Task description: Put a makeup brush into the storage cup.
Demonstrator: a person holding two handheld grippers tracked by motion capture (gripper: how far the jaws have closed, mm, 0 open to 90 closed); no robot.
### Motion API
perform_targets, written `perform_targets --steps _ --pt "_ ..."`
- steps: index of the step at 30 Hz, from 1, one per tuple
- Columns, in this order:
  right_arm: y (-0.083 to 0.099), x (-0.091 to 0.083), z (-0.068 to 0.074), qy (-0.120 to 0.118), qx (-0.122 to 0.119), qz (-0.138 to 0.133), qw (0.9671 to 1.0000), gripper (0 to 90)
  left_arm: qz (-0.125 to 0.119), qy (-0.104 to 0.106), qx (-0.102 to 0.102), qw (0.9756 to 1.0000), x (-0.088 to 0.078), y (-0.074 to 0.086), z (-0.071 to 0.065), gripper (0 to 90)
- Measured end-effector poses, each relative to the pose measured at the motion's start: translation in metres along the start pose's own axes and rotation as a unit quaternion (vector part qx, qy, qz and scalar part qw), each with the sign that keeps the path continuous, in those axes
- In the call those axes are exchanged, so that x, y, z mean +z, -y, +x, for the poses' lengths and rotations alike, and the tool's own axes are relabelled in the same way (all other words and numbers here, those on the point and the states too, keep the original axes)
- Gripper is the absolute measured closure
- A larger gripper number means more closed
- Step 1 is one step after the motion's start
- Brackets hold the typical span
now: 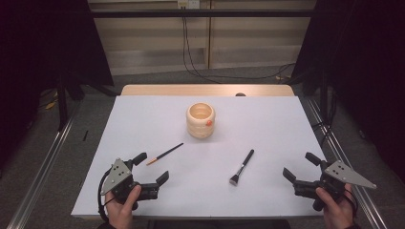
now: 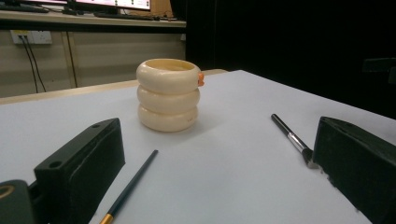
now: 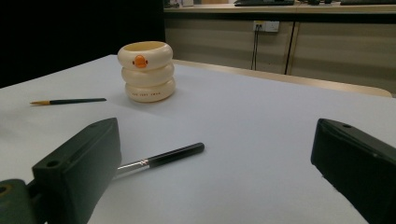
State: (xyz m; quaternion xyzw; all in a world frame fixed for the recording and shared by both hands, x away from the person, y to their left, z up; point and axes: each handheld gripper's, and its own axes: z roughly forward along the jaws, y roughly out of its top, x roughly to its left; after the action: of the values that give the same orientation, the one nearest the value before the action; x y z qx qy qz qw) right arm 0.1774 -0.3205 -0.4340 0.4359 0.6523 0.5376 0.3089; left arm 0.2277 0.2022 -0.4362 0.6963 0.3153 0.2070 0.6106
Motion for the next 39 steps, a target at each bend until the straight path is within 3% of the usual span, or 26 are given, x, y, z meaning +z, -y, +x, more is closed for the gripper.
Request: perform_targets --steps 27,39 --pt "-0.0004 0.0022 0.0009 -0.011 -0.001 -0.005 0.9999 1.4 0.002 -0.010 -0.005 0.9999 -0.0017 0.0011 0.0042 2.1" --pt "-0.0011 0.0031 0.0040 -0.018 -0.010 -0.006 0.9998 1.4 0.007 0.005 -0.006 0.9999 -0.0012 -0.0038 0.0041 2.1"
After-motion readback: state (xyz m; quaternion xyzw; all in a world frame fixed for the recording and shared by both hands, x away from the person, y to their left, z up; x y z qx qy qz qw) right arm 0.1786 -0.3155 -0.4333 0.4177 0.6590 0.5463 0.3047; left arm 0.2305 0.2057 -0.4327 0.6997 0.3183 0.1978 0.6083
